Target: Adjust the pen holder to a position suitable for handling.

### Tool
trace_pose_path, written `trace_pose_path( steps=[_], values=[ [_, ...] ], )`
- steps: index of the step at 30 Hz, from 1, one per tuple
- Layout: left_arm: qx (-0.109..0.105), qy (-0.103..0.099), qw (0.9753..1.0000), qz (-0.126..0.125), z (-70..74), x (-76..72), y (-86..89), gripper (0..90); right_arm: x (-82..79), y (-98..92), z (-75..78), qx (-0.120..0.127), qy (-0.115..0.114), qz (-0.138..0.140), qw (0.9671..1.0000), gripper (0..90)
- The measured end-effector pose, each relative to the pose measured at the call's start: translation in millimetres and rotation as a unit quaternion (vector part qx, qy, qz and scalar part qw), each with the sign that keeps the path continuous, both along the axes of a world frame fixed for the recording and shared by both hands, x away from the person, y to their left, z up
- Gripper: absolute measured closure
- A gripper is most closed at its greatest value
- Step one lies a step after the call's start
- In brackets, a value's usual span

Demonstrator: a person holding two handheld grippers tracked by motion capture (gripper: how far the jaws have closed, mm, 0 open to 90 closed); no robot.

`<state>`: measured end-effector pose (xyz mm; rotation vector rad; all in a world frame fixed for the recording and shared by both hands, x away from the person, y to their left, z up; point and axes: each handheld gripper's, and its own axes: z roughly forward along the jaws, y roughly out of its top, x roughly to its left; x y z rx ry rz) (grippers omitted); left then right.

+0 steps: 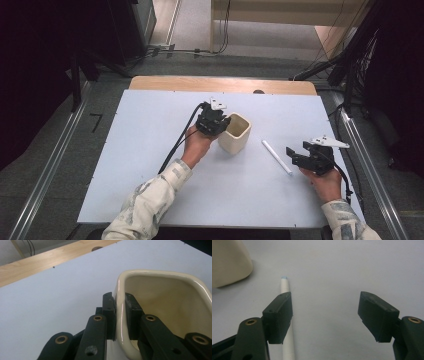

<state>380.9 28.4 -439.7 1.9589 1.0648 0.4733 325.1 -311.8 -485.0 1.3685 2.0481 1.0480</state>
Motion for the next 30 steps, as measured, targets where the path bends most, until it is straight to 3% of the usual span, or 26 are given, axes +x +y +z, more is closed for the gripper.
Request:
trace_pose_path(
  steps=[7, 17, 22, 24, 30],
  values=[
    [0.011, 0.001, 0.9999, 0.004, -2.1, -11.1, 0.2, 82.1, 0.7, 0.9, -1.4, -0.002, 0.004, 0.002, 1.0000, 26.2],
    [-0.030, -0.003, 0.9995, 0.009, -8.0, -13.3, 6.9, 79.1, 1.0, 2.5, -2.9, -0.004, 0.008, 0.005, 0.9999, 26.3],
    [-0.036, -0.031, 0.9988, 0.007, -1.7, -18.5, 10.4, 49.6, 0.8, 2.5, -3.1, -0.007, 0.006, 0.006, 0.9999, 25.9],
    [-0.050, -0.035, 0.9981, 0.009, 0.4, -20.8, 14.2, 44.0, 0.9, 2.8, -3.6, -0.009, 0.006, 0.008, 0.9999, 25.9],
    [-0.063, -0.044, 0.9968, 0.021, 0.6, -28.0, 25.0, 25.9, 0.3, 3.2, -3.5, -0.010, 0.005, 0.008, 0.9999, 25.8]
  ],
)
